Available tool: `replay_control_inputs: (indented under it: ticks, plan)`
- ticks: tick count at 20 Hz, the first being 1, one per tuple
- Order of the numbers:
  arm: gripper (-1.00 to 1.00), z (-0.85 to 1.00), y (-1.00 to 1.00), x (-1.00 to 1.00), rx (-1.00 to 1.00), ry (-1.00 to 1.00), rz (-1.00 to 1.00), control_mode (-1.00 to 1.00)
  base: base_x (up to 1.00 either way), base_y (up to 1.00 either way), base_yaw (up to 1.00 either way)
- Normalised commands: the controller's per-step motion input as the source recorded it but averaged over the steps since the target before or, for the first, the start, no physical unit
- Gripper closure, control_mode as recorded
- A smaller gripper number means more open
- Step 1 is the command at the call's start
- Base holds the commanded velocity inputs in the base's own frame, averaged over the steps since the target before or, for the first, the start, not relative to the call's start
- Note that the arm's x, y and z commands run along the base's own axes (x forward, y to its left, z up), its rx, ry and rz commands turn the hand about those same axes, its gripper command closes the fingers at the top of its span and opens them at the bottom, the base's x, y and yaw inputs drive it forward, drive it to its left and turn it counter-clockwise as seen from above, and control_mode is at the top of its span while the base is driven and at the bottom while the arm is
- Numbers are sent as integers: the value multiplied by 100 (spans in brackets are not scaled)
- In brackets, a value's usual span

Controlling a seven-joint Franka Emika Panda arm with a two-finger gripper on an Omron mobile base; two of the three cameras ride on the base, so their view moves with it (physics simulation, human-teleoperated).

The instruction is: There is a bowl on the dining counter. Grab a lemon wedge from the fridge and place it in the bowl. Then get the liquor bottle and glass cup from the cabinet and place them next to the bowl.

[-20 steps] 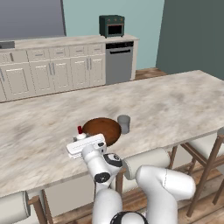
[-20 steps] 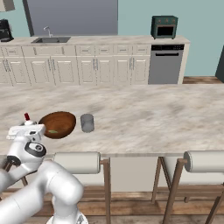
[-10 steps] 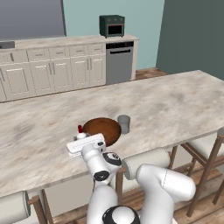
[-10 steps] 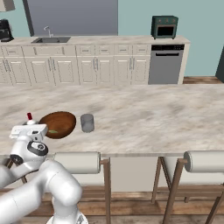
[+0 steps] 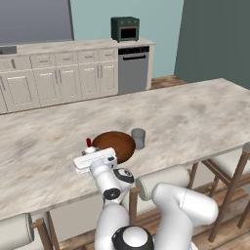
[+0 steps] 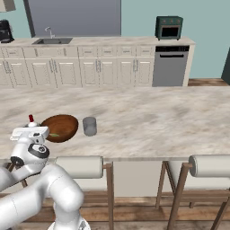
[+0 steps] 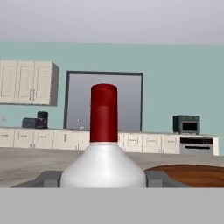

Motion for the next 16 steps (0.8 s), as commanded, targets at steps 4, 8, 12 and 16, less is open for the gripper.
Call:
replay_control_inputs:
  ticks: [4,8,12,16]
  plan:
    - [-100,-8,0,0,0,0,0,-100,0,0,0]
    - [-100,0,0,-1,0,-1,0,-100,0,0,0]
    - [-100,4,0,-2,3,-1,0,-100,0,0,0]
    - [-100,29,0,-9,7,-2,0,-100,0,0,0]
